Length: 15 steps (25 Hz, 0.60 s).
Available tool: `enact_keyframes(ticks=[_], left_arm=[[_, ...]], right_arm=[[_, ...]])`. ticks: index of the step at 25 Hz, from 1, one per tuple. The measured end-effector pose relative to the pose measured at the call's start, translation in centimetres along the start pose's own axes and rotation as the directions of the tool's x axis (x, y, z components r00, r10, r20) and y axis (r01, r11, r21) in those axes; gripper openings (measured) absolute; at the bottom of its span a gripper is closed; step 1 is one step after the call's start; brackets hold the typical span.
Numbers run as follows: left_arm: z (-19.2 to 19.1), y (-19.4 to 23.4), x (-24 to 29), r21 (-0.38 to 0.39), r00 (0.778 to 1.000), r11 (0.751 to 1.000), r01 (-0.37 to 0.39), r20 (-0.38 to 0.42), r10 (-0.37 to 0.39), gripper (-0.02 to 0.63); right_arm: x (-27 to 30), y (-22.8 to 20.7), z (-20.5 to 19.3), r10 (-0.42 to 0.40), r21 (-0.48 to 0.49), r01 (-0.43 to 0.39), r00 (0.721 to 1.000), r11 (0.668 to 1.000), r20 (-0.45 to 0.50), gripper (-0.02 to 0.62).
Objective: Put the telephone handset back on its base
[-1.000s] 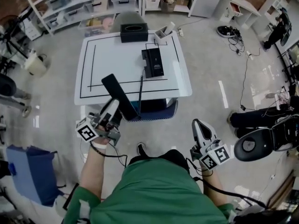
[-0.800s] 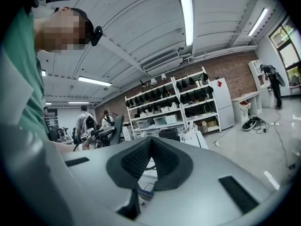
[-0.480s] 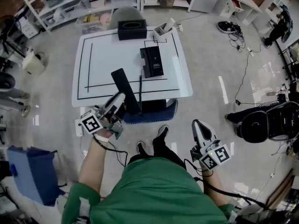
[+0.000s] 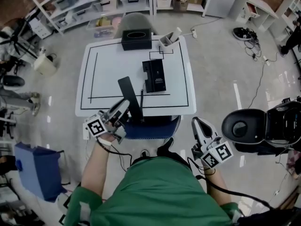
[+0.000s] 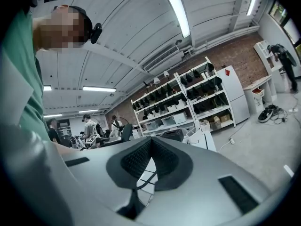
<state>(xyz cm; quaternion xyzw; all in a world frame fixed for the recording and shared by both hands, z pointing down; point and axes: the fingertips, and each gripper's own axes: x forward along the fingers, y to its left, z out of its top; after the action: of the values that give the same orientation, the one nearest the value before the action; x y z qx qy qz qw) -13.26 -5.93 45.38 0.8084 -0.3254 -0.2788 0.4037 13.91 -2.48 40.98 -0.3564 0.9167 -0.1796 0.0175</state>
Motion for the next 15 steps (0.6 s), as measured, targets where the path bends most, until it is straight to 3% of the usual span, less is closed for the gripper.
enact_keyframes(ticks=[4, 9, 15], left_arm=[[0.1, 2.1, 2.9, 0.027, 1.000, 0.999, -0.021, -0.013, 0.021, 0.081], [0.0, 4.6, 5.5, 0.008, 0.999, 0.999, -0.033, -0.022, 0.033, 0.081], [0.3, 7.9, 8.1, -0.023, 0.998, 0.999, -0.026, -0.055, 0.024, 0.081]], right_arm=[[2.0, -3.8, 0.3, 0.036, 0.009, -0.036, 0.999, 0.999, -0.007, 0.011], [3.8, -6.6, -0.9, 0.069, 0.037, -0.067, 0.997, 0.997, -0.045, 0.012], [4.2, -8.4, -0.8, 0.023, 0.040, -0.021, 0.998, 0.999, -0.061, 0.011]])
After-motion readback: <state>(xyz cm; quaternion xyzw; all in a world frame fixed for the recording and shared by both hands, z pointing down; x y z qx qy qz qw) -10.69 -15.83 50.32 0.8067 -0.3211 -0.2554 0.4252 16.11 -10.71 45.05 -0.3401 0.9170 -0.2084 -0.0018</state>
